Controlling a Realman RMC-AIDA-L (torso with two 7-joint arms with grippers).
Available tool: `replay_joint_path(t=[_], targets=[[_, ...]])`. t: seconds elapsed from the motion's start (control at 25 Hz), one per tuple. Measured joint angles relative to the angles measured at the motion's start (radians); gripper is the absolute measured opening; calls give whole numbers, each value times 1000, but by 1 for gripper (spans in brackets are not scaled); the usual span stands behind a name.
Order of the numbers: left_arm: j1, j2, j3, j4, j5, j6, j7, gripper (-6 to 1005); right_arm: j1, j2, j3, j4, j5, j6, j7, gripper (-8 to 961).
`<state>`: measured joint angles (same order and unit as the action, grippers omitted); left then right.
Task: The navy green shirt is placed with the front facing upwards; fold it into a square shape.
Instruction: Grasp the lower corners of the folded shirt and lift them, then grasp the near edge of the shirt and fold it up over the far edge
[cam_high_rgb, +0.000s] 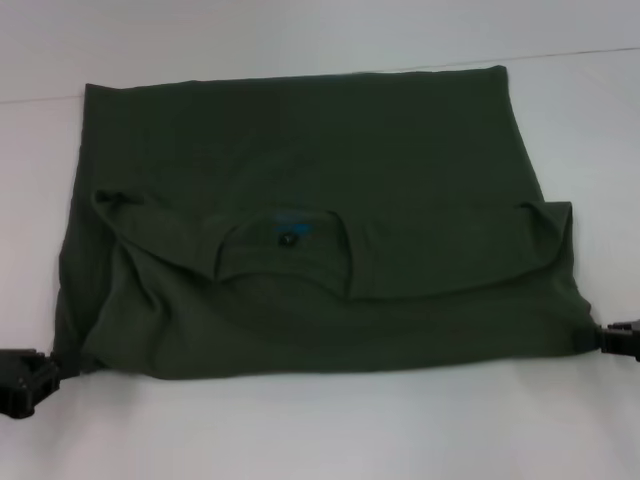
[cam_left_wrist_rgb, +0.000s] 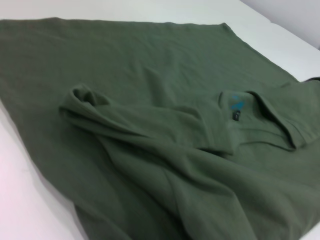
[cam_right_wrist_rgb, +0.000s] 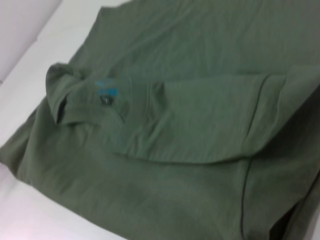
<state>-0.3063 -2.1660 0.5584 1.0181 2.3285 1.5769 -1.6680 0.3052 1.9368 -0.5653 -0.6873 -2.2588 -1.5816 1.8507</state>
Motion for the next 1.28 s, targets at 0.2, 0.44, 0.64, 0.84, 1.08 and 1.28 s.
replay_joint_path(t=[0.2,0.44,0.64,0.84,1.08,1.28], targets=[[5,0,-17,1,9,21,16,49,-3,0,3,0,-25,-10,-1,76],[0,0,-36,-1,20,13,9,49,-7,2,5,0,-28,-10,-2,76],[-13,4,-52,-6,20,3,-12,61,-9,3,8,0,-28,-11,-2,75],[-27,5,-17,-9,23,4,-8,127,-6,3,8,0,-28,-11,-2,75],[-49,7,1,-35,28,-20,-6,356,-3,1,9,0,-28,-11,0,75],[-65,14,-2,-46,29,-35,-14,601,0,0,16,0,-28,-11,1,75]])
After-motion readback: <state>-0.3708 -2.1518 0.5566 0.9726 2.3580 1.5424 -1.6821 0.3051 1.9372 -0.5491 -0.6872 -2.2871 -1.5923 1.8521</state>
